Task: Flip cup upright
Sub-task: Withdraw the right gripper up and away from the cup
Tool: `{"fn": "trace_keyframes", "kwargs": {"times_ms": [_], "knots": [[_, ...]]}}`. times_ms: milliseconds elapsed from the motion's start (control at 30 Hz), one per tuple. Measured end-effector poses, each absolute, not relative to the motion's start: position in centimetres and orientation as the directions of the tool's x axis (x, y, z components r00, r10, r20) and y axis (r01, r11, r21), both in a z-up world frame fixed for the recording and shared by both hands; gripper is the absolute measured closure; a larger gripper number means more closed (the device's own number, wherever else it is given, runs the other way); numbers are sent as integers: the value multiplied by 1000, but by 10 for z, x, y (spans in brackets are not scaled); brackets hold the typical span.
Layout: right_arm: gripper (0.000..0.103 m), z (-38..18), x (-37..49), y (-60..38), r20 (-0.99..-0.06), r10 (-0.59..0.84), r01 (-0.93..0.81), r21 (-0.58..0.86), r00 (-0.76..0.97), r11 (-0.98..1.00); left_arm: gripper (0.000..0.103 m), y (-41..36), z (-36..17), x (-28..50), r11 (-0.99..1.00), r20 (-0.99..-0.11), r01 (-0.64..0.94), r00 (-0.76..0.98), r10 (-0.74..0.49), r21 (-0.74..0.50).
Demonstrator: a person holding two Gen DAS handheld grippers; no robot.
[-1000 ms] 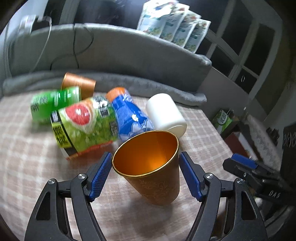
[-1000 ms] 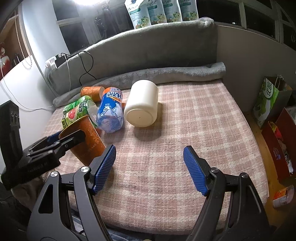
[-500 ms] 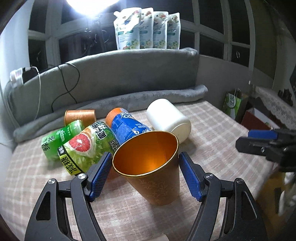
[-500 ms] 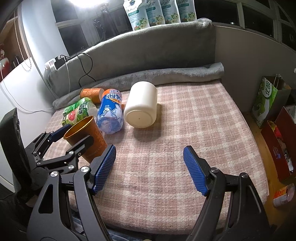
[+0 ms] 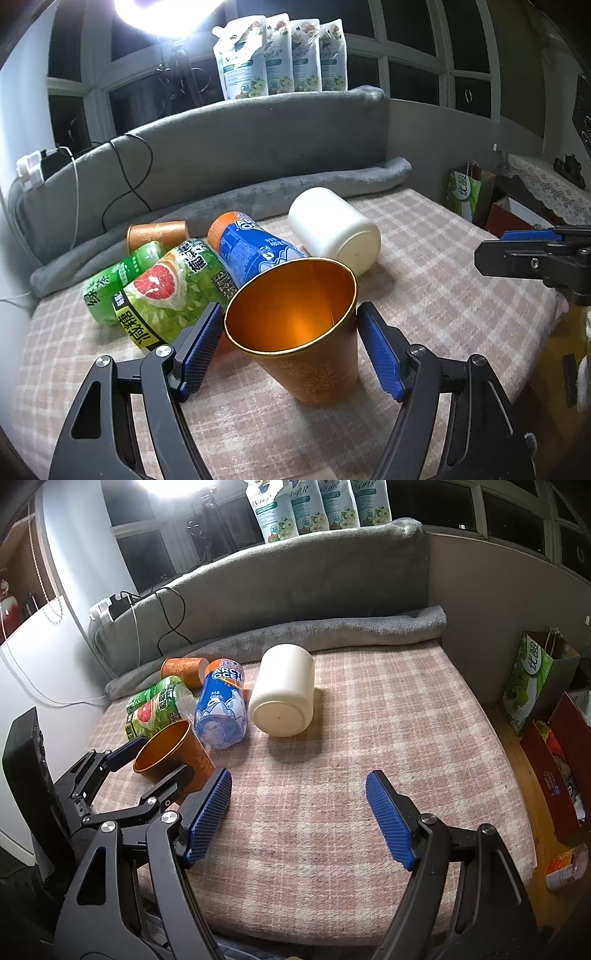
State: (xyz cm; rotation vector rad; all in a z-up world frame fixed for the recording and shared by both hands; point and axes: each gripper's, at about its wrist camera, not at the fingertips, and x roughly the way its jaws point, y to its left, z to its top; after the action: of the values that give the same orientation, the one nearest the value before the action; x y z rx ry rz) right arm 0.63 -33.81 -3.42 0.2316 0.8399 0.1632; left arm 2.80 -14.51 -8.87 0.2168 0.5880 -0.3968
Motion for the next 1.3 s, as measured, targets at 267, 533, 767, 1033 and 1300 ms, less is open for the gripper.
{"fn": "trace_keyframes", "kwargs": {"times_ms": [267,533,767,1033,1300], "knots": [[25,-29,6,-334,-713,234,-53,266,661,963,29,-141,-89,24,897,-583,437,747,-318,70],[25,-28,4,-330,-709,231,-54,263,666,963,29,-140,-89,21,885,-600,463,723,-342,53],[25,-26,2,-330,-709,227,-50,262,668,964,29,-140,-96,23,876,-639,482,670,-379,-15],[25,-25,0,-328,-705,221,-60,246,673,967,22,-134,-93,22,862,-652,499,626,-428,-87],[18,-21,-1,-320,-690,197,-60,217,696,974,21,-122,-90,21,849,-662,502,582,-473,-165]]}}
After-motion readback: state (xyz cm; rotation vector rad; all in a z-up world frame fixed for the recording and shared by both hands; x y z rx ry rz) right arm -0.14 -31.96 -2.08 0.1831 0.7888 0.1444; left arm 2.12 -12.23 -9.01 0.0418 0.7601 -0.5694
